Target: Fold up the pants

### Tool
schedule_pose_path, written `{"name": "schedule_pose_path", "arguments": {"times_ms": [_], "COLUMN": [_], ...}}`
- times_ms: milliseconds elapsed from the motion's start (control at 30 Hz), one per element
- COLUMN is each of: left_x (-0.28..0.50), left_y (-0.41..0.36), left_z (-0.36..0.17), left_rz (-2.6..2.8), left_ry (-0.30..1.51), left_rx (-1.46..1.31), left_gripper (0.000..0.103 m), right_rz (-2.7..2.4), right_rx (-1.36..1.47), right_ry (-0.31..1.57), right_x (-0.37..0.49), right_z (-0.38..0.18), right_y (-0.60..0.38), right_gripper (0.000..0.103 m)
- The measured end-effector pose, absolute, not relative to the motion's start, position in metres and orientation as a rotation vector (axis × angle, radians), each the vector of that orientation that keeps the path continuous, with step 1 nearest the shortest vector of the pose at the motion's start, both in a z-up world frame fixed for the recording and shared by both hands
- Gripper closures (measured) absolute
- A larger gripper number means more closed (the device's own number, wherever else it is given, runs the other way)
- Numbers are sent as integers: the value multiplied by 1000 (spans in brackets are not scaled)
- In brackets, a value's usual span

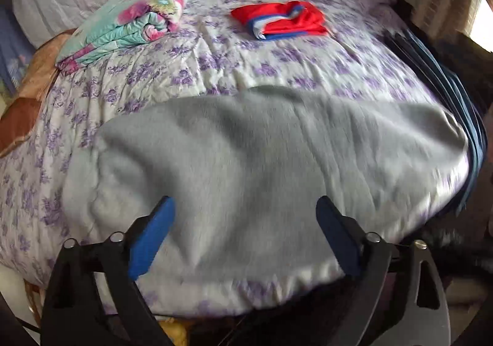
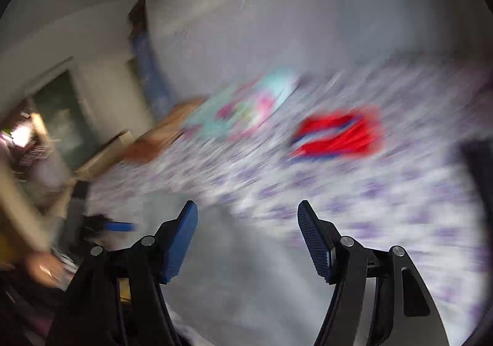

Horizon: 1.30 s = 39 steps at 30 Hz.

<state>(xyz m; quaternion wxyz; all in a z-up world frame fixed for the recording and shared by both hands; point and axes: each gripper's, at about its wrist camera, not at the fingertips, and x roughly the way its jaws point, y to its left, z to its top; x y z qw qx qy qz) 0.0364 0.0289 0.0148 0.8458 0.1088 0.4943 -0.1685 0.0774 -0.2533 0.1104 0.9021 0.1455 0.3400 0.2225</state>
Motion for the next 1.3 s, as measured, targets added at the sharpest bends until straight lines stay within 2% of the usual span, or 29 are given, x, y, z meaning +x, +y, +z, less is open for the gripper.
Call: {"name": "schedule_pose_path", "arguments": {"times_ms": [67, 100, 133, 200, 267, 300, 333, 433, 500, 667, 733, 833, 967, 1067, 1100, 1133, 1167, 1267, 1300], "left_x": [50, 54, 53, 41, 31, 29, 29, 26, 27, 26, 24, 23, 19, 35, 44, 53, 51, 38, 36], "left_y": [23, 22, 23, 26, 32, 39, 42, 46, 45, 47, 50, 50, 53, 75, 85, 96, 97, 86, 85], "left_z": [-12, -37, -51, -59, -58, -58, -58, -58, -60, -62, -62, -58, -27, -26, -39, -54, -54, -42, -36], "left_rz": [-328, -306, -289, -289, -290, -302, -324, -336, -337, -354, -360, -354, -329, -228, -197, -197, -198, -182, -189], "left_ry": [1142, 1227, 1270, 1238, 1242, 1247, 1242, 1244, 1246, 1243, 1240, 1232, 1135, 1135, 1186, 1235, 1210, 1178, 1159], "left_rx": [218, 228, 229, 237, 215, 172, 142, 121, 130, 130, 120, 134, 152, 126, 94, 44, 50, 125, 127], "left_gripper": [15, 23, 25, 23, 24, 24, 24, 24, 23, 22, 22, 24, 25, 21, 23, 23, 23, 23, 23], "right_rz": [555, 578, 613, 683, 724, 777, 832, 877, 817, 698, 632, 485, 708, 666, 596, 572, 583, 576, 582], "right_rx": [354, 371, 404, 437, 429, 445, 454, 316, 280, 274, 223, 180, 290, 230, 186, 182, 224, 300, 289], "right_ry": [845, 907, 1026, 1160, 1236, 1289, 1339, 1363, 1320, 1253, 1211, 1040, 1023, 1097, 1151, 1176, 1155, 1010, 916], "right_x": [142, 166, 197, 228, 240, 243, 243, 239, 243, 242, 247, 238, 207, 188, 190, 193, 191, 157, 133], "right_z": [81, 66, 43, 14, -4, -13, -20, -23, -22, -26, -27, 7, 31, 4, -20, -40, -44, -7, 16], "right_y": [-226, -217, -204, -186, -172, -163, -153, -125, -124, -139, -137, -156, -143, -125, -121, -122, -126, -141, -149], "right_gripper": [35, 35, 35, 35, 40, 54, 72, 94, 97, 97, 89, 91, 93, 93, 100, 103, 103, 93, 81]}}
